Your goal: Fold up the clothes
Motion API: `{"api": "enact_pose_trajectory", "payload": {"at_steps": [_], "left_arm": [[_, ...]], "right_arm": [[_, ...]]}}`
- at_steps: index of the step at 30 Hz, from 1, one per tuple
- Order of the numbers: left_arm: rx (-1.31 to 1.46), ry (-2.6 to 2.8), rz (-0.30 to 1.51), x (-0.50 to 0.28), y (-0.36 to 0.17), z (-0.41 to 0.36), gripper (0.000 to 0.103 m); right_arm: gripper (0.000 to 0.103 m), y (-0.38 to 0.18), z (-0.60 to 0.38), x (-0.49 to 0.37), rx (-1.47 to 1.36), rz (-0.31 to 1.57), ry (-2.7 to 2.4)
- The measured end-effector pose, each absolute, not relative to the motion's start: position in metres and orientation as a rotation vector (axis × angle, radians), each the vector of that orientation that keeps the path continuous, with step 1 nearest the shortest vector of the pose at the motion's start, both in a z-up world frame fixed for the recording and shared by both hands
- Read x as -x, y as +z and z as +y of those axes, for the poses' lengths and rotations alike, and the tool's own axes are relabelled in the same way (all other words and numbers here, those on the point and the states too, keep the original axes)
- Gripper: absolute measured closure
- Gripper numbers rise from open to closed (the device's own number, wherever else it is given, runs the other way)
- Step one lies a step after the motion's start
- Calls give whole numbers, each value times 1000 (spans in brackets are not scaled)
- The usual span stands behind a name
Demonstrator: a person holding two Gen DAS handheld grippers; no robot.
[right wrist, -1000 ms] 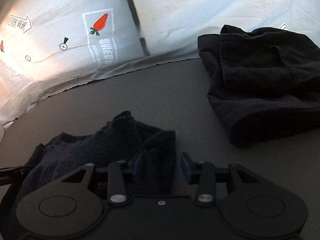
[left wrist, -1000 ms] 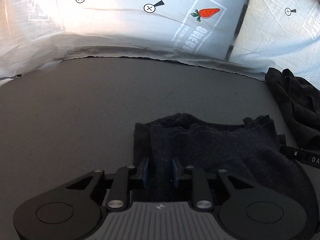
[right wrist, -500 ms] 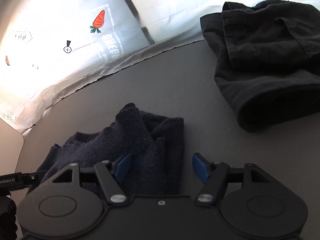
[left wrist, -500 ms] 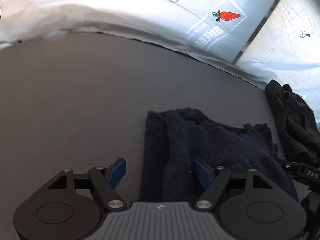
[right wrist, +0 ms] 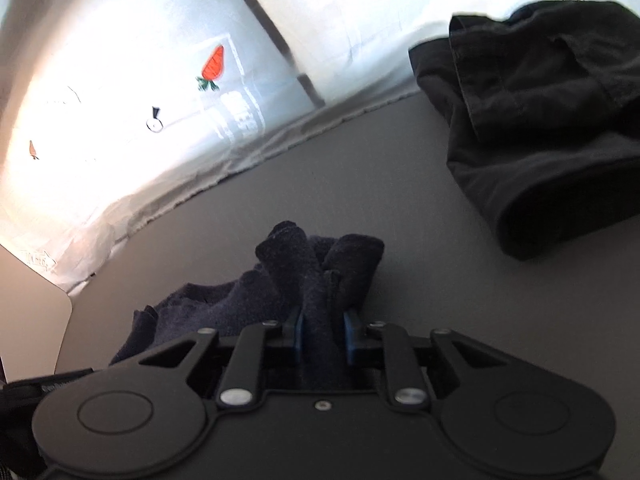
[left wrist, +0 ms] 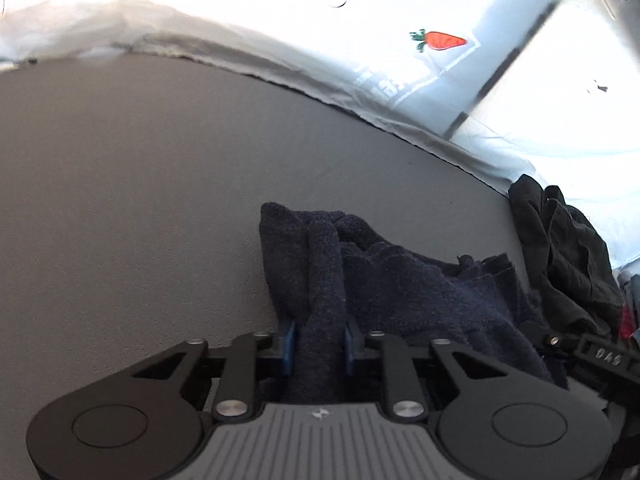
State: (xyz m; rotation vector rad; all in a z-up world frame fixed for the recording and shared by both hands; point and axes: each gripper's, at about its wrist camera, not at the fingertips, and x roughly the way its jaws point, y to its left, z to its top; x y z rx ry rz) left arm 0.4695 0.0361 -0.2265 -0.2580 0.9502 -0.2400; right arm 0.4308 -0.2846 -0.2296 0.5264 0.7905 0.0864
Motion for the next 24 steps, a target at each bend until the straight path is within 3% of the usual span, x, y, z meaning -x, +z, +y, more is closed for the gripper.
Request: {"api": "enact_pose_trajectory", "payload": {"at_steps": [12,24], "left_arm": [[275,-346,738,-386,-142,-10,86],[209,-559,632,-357,-100,-149,86]], "right_arm": [[85,-137,-299,-316,-438,535,-6],[85,-96,-408,-252,-378,374,-173]]}}
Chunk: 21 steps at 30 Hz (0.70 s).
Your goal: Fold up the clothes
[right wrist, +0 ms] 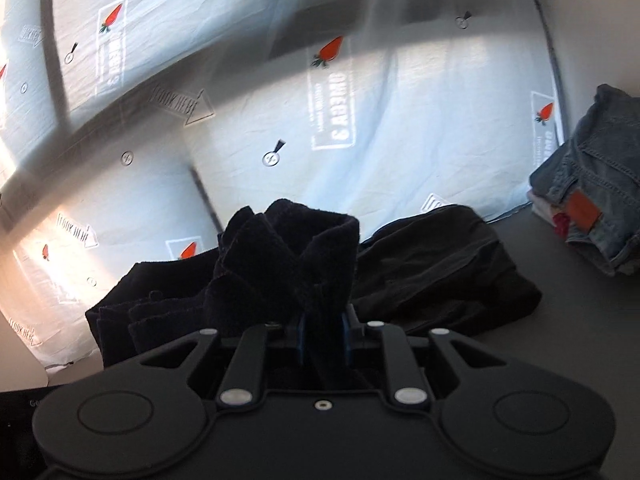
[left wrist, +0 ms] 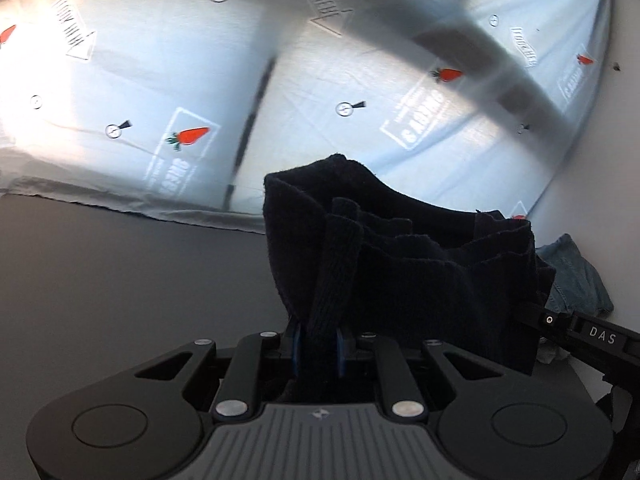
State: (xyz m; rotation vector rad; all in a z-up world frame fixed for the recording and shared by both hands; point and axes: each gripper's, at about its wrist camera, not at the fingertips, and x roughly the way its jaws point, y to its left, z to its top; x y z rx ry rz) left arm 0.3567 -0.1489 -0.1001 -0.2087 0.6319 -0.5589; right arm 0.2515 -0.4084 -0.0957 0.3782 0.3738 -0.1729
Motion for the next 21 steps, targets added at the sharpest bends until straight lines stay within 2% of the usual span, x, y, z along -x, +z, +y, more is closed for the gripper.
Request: {"api": "enact_pose_trajectory", "payload": {"at_steps": [9,18,21], "left_arm": [[188,-696,627,-389,-88,-248,86],[193,-646,622,-498,-94,-321,86],[114,-530,631,-541,-116,-352,80]], "right_arm": [[85,-81,-506,-273,-371,282,-271],[85,-89,-575,-383,-342,252,-266],[81,-117,-589,-435,-299,287,-266]]}}
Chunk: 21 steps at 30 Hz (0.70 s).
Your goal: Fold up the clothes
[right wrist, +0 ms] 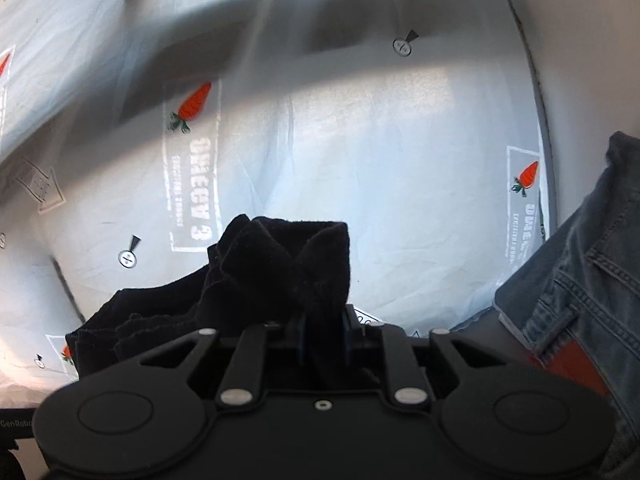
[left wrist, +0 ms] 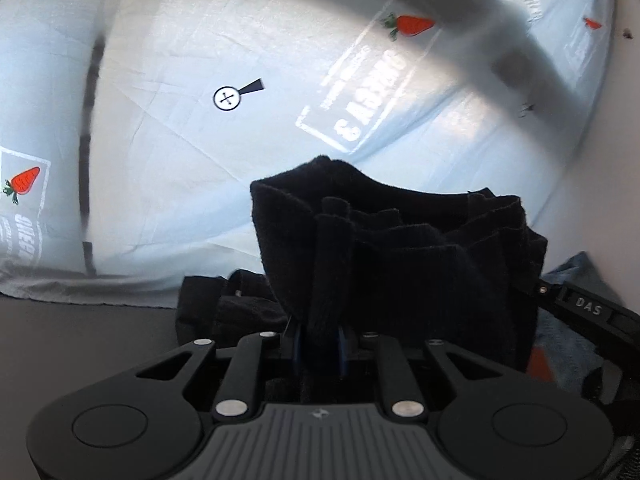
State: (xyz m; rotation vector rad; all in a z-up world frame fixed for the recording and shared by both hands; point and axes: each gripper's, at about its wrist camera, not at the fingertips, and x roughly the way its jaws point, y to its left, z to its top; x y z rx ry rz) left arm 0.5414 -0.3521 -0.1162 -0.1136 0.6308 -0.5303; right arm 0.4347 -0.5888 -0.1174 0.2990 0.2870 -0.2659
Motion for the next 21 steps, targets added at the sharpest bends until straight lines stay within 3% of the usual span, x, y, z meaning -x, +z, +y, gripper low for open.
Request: {"api": "enact_pose_trajectory", "payload": {"at_steps": [4,7,10,15,17,21], "left_arm": [[-21,-285,730,-586,-156,-377,80],[17,-258,699,-592,-160,-365,73],[13,-237,732,-599,-173,-362,73],[19,-227,846,-597,-198,-356,72],[31,-242,842,-584,-193,-345,64],[56,-254,806,-544,-168,-318,55]], "right_arm": [[73,-162,-593,-488,-175,434,-370],[66,-164,-582,-475,-164,371,-347],[67,-169,-565,-460,-172,360,-201],[66,-209,-559,-476,-172,510,-207],[64,-202,-557,-475,-172,521,-215],[42,-180,-539,-459,-110,525,-243]]}}
